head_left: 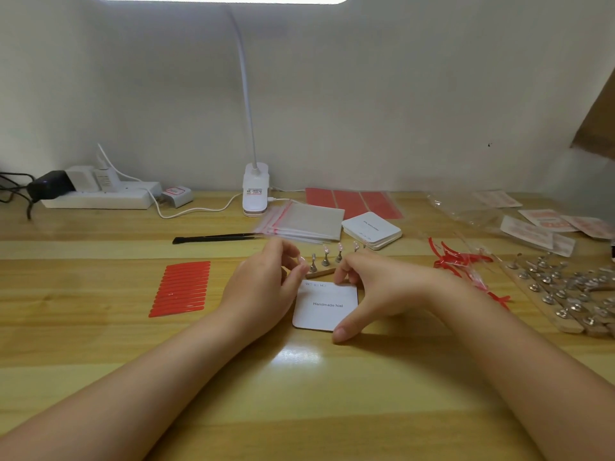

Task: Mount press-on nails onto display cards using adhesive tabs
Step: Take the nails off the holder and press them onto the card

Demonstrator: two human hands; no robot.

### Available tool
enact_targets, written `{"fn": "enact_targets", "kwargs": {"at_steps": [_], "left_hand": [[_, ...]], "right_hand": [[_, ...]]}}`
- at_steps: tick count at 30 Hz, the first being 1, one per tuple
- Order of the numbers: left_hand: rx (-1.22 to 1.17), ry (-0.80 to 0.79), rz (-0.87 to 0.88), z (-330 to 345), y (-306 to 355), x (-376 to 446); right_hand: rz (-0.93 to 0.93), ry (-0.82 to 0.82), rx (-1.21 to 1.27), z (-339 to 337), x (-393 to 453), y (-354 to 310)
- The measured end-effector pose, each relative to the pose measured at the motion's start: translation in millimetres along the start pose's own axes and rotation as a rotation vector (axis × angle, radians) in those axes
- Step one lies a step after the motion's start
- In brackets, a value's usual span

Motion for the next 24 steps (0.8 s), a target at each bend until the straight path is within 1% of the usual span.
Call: {"fn": "enact_targets", "kwargs": {"at_steps": [2, 5, 8, 11, 16, 18, 20, 24], "left_hand": [[-0.044, -0.005, -0.036, 0, -4, 1], [-0.173, -0.018, -0.103, 0, -10, 4], [-0.311, 0.016, -0.134, -6, -11, 7], [-0.429, 0.075, -0.166, -15, -12, 9], [-0.63, 0.205, -0.165, -32, -9, 12], [-0.68, 0.242, -0.158, -38, -8, 13], [-0.7, 0.274, -0.141, -43, -8, 14], [-0.758, 0.338, -0.129, -52, -9, 16]], "right_hand": [[-0.009, 0.017, 0.014, 0, 0, 0], [-0.041, 0.043, 0.054, -1, -2, -3], [-0.083, 0.085, 0.135, -4, -5, -4], [-0.148, 0.184, 0.165, -13, -9, -9], [-0.299, 0.401, 0.04, -27, -19, -30], [-0.342, 0.46, 0.05, -30, -23, -36], [-0.353, 0.476, 0.128, -31, -24, -39], [-0.298, 0.442, 0.426, -31, -20, -41]]}}
Point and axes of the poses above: each hand's wrist, its own x-axis towards the middle knuckle, its own z-axis out of the palm, y = z × x, the point moved 7 cm from there along x, towards the middle knuckle, and after that the axes turned 1 degree about -z, right-handed, at the moved point
